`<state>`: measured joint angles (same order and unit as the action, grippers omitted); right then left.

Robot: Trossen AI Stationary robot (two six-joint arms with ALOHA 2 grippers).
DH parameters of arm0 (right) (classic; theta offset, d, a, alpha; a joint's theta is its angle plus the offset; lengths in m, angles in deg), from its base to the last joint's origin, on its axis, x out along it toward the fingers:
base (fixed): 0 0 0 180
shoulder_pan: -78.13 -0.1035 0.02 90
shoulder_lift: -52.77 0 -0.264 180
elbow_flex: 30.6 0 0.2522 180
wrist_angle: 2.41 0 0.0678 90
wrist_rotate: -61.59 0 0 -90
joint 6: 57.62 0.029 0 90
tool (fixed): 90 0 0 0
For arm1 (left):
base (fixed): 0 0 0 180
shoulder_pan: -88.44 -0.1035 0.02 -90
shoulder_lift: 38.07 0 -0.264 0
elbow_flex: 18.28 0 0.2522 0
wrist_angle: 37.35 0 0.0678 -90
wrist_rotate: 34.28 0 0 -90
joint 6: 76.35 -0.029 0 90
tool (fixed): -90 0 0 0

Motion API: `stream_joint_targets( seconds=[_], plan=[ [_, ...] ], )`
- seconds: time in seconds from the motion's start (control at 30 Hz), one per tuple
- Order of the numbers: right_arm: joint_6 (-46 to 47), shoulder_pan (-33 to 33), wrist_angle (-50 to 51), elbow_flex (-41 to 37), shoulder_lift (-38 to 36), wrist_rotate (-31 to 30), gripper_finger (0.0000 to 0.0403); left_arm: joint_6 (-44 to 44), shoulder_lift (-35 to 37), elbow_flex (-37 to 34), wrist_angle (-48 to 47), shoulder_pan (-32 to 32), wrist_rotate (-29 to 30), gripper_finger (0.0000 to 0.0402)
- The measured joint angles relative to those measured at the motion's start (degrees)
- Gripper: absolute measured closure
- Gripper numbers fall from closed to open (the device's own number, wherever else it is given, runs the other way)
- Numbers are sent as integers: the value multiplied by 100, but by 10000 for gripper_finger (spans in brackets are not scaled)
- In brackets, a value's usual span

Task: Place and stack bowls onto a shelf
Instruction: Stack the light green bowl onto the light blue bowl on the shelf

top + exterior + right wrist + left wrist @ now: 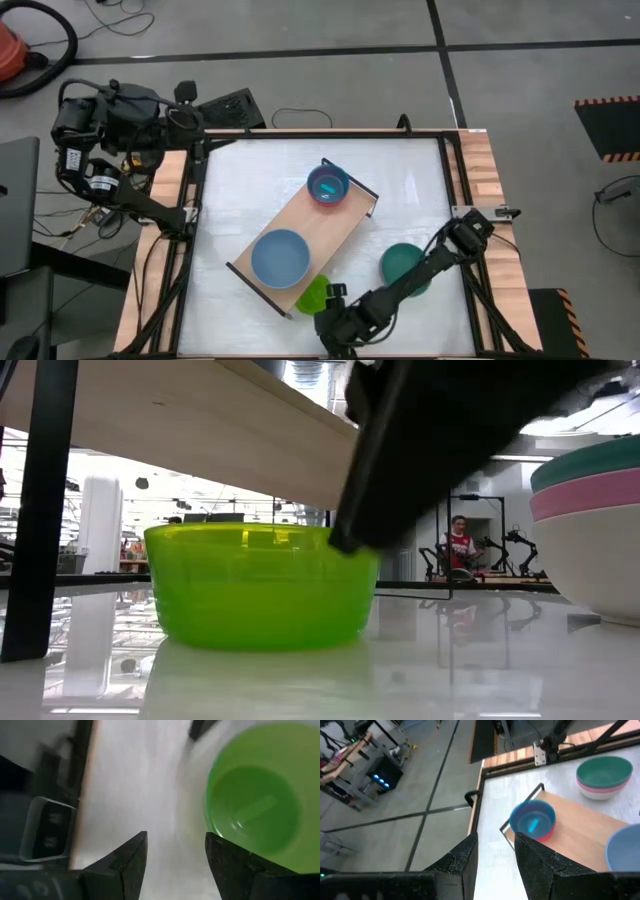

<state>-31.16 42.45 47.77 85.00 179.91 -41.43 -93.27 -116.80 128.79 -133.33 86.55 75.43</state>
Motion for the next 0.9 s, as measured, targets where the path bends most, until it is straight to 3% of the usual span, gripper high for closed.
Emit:
stream_joint_targets(
  seconds=[0.13,0.33,0.7,0.8,0.9],
  plan=[
    [-141,28,-24,10,-362,118,181,10,2,0,-57,0,-1,287],
    [-831,52,93,15,-579,-489,181,8,2,0,-63,0,-38,287],
    [-1201,284,173,8,228,23,183,12,2,0,-71,0,-19,287],
    [-953,267,466,7,253,-198,208,26,1,0,-71,0,6,287],
    [-752,242,736,7,205,-224,273,83,-1,0,-71,0,6,288]
  ],
)
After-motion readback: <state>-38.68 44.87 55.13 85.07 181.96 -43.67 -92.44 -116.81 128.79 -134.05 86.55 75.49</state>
